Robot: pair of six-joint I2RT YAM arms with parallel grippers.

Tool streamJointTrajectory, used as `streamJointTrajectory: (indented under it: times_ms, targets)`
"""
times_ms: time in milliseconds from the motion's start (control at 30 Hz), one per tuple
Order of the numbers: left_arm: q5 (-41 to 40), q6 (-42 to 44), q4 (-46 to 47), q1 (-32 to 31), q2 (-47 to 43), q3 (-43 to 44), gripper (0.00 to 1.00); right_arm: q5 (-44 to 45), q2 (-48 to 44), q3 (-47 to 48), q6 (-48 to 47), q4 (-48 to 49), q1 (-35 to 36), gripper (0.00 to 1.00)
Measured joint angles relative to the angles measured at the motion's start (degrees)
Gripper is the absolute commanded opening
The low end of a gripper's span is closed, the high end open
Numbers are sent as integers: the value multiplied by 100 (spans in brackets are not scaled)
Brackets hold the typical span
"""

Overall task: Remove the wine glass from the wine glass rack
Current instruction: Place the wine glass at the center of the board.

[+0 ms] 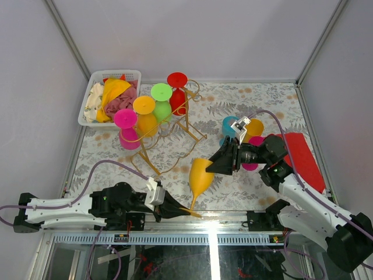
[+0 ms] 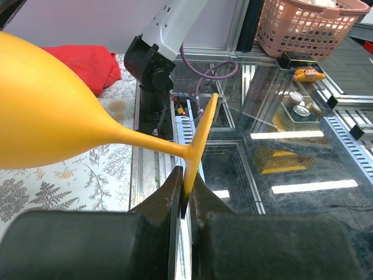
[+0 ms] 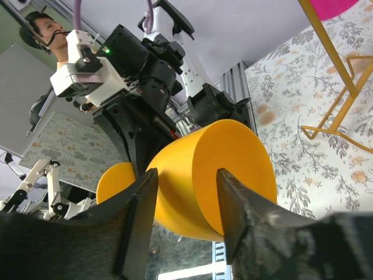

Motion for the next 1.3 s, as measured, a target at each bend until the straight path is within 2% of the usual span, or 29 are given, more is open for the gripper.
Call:
streamJointTrajectory:
  times_ms: [233,367,467,600,733,867,1200,1300]
  targets:
    - [87,26,-184,-24,0,0,0,-188,-155,2,52,87,-15,11]
    - [48,61,-380,-35,-4,-2,5,-319,-251,4,190,109,-15,0]
    - [-94,83,-527,-35,-46,-7,11,-367,-332,15,232,103,-15,0]
    - [-431,50,-717,-33,-127,-31,36,-385,-407,33,251,103,-15,0]
    - [-964,-61,-883,31,-184,-103,51,-282,-619,125,-125,-457,52,0]
    - [-1263,-155,-890,57,-275,-109,57,44,-723,372,-750,-1408,87,0]
    - [-1513,-319,-761,59,-317,-116,64,1016,-809,442,-1631,-2688,129,0]
    - [-1523,-352,-754,59,-315,-116,68,1469,-804,546,-1893,-3327,138,0]
